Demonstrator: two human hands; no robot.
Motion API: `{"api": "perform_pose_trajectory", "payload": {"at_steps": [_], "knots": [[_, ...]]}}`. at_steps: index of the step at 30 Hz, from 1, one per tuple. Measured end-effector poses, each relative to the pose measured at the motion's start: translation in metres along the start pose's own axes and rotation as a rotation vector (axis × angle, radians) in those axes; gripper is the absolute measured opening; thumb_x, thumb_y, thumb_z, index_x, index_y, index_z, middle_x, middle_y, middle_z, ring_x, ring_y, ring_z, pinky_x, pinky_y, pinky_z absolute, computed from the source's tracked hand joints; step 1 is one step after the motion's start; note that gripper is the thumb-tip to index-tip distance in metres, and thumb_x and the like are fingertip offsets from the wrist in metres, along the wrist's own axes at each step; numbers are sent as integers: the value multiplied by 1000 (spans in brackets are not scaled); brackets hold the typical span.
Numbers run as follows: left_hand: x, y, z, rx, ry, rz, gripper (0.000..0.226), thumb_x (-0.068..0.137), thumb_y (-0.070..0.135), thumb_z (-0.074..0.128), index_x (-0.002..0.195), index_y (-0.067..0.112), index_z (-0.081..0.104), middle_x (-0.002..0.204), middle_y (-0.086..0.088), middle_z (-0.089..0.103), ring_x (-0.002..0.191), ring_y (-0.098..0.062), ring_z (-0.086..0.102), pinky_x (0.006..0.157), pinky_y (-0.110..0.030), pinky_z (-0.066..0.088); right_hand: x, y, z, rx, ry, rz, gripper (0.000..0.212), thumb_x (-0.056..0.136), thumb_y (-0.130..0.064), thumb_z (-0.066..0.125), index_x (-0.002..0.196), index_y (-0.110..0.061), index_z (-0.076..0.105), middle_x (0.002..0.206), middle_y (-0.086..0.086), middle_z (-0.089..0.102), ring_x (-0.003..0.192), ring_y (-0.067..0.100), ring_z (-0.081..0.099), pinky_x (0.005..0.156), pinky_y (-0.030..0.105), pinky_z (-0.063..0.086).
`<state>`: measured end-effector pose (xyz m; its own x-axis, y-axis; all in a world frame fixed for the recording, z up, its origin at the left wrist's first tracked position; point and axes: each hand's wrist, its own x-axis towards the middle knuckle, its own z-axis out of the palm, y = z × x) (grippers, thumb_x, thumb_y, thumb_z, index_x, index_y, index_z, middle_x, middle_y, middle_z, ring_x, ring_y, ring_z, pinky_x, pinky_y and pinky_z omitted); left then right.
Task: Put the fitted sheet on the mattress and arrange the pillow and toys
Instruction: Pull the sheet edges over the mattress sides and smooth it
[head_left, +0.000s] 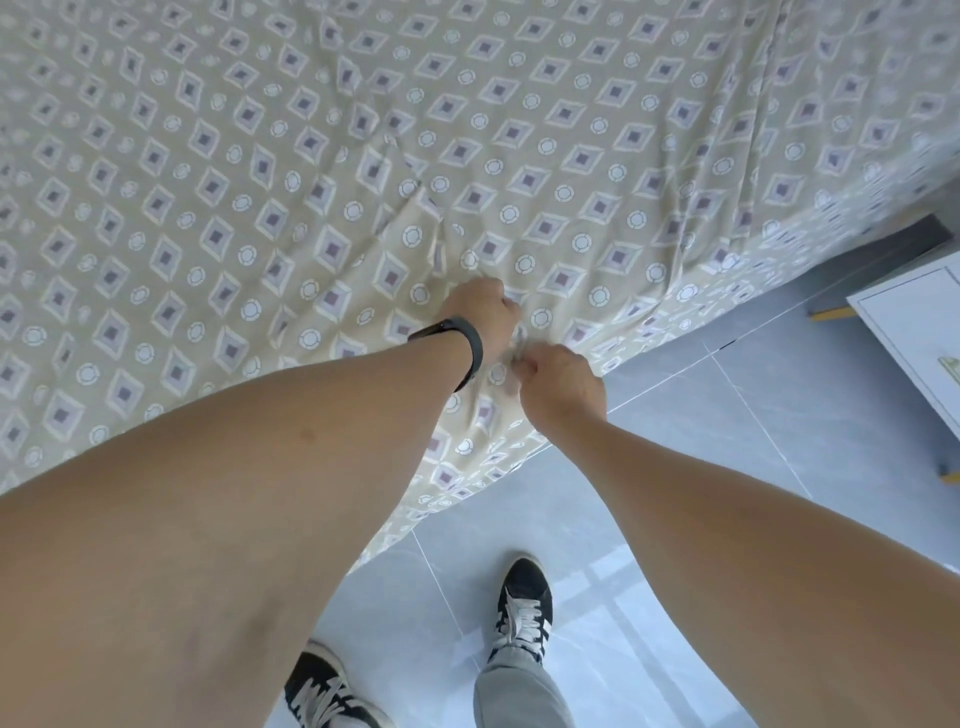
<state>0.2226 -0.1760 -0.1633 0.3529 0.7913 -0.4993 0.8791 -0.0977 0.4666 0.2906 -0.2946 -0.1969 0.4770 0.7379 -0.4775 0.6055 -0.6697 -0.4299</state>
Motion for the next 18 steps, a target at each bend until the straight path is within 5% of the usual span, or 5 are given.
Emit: {"api": "perform_pose_trajectory", "payload": {"at_steps": [4, 6, 8, 12, 18], "knots": [[3, 15, -13, 22, -4, 45, 30, 91, 21, 50, 64, 14, 40, 64, -3, 45, 63, -27, 47, 52, -31, 31, -11, 10, -6, 124, -40, 73, 44, 91, -63, 48, 113, -26, 56, 107, -7, 55, 105, 20, 54, 92, 45, 45], [5, 21, -11, -45, 48, 72, 29, 89, 22, 52, 65, 13, 39, 62, -3, 43, 60, -24, 42, 52, -30, 32, -11, 3, -4, 140, -106, 80, 48, 82, -71, 54, 101, -27, 53, 100, -8, 59, 100, 20, 56, 91, 44, 48], [5, 22, -8, -85, 83, 98, 27, 88, 24, 53, 67, 13, 40, 63, -3, 43, 59, -22, 39, 55, -31, 33, -10, -7, 5, 116, -121, 45, 35, 91, -59, 53, 84, -24, 49, 86, -4, 59, 96, 27, 59, 90, 44, 48], [-1, 15, -5, -146, 111, 126, 26, 89, 24, 53, 69, 14, 41, 62, -1, 40, 57, -20, 38, 52, -33, 37, -13, 9, 1, 255, -157, 35, 36, 101, -47, 44, 81, -18, 51, 79, 2, 58, 88, 32, 57, 76, 37, 45], [-11, 26, 18, -34, -34, 11, 21, 92, 24, 49, 76, 11, 50, 85, -19, 65, 73, -33, 66, 63, -38, 54, -27, 72, -31, -8, -126, 42, 42, 107, -40, 35, 72, -20, 45, 74, 0, 50, 81, 30, 51, 65, 33, 35]]}}
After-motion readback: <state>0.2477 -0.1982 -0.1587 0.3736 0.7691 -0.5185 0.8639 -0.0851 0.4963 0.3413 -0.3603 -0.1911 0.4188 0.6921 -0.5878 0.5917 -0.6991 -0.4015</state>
